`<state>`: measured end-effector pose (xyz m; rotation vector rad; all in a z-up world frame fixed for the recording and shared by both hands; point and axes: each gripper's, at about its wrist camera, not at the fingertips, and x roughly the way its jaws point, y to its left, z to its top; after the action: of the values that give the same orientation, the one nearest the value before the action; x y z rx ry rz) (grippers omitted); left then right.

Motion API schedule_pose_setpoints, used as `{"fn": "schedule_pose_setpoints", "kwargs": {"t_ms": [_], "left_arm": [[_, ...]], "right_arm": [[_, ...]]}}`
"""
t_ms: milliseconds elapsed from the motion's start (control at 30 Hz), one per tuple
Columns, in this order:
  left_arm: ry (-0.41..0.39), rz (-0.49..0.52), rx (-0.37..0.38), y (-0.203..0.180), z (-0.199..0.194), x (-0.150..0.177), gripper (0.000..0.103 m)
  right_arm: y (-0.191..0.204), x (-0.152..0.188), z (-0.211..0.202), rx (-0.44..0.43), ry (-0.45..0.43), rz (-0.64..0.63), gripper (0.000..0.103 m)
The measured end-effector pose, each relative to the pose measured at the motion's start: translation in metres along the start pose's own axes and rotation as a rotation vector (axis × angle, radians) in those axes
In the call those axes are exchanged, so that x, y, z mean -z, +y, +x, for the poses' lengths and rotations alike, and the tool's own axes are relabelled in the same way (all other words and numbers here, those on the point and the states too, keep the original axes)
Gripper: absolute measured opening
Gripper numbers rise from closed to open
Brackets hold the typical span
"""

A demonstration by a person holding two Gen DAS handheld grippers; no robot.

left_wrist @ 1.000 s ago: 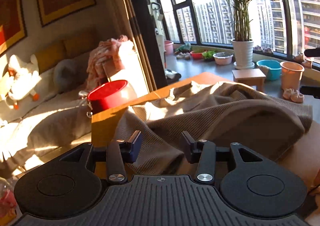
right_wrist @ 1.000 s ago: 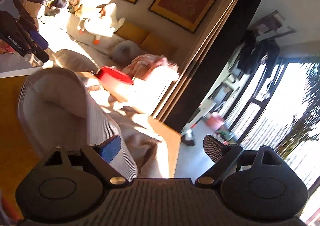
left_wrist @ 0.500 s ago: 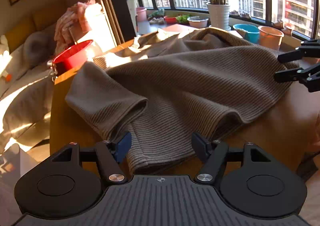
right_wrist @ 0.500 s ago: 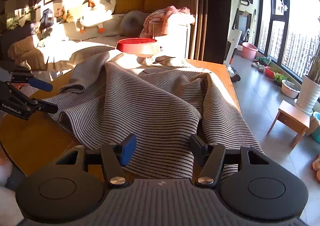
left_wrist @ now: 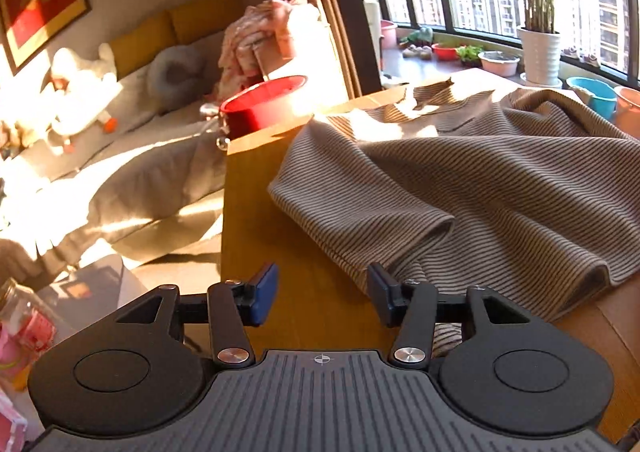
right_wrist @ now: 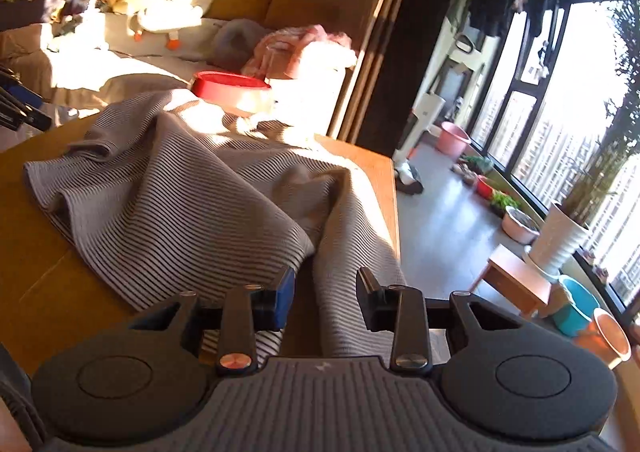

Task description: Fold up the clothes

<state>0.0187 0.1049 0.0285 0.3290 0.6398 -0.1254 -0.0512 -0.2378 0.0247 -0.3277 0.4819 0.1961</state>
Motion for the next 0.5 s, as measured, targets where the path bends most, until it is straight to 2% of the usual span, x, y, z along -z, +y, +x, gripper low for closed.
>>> {"fn": "schedule_pose_setpoints", "kwargs": {"t_ms": [133, 200, 267, 333, 367, 400, 467, 500], "left_arm": [[-0.018, 0.040, 0.065, -0.017, -0.005, -0.003, 0.066], [-0.024, 0.045, 0.076, -0.018, -0.008, -0.003, 0.069], [-0.030, 0.036, 0.073, -0.014, -0.011, -0.003, 0.073], [-0.035, 0.028, 0.069, -0.010, -0.013, -0.003, 0.076], [-0.038, 0.024, 0.068, -0.007, -0.015, -0.003, 0.077], [-0.039, 0.019, 0.078, -0.004, -0.017, -0.001, 0.078], [-0.047, 0.030, 0.126, -0.004, -0.023, 0.004, 0.081], [-0.052, 0.043, 0.158, -0.006, -0.026, 0.006, 0.082]], "right_arm": [[0.040, -0.019, 0.005, -0.264, -0.044, -0.020, 0.043], [0.072, -0.026, 0.015, -0.386, -0.046, -0.064, 0.056], [0.105, -0.029, 0.026, -0.475, -0.046, -0.148, 0.064], [0.130, -0.028, 0.040, -0.482, -0.035, -0.239, 0.065], [0.135, -0.029, 0.045, -0.469, -0.039, -0.258, 0.062], [0.140, -0.030, 0.050, -0.456, -0.043, -0.277, 0.038], [0.135, -0.041, 0.052, -0.458, -0.046, -0.238, 0.005], [0.127, -0.048, 0.050, -0.446, -0.071, -0.198, 0.004]]}}
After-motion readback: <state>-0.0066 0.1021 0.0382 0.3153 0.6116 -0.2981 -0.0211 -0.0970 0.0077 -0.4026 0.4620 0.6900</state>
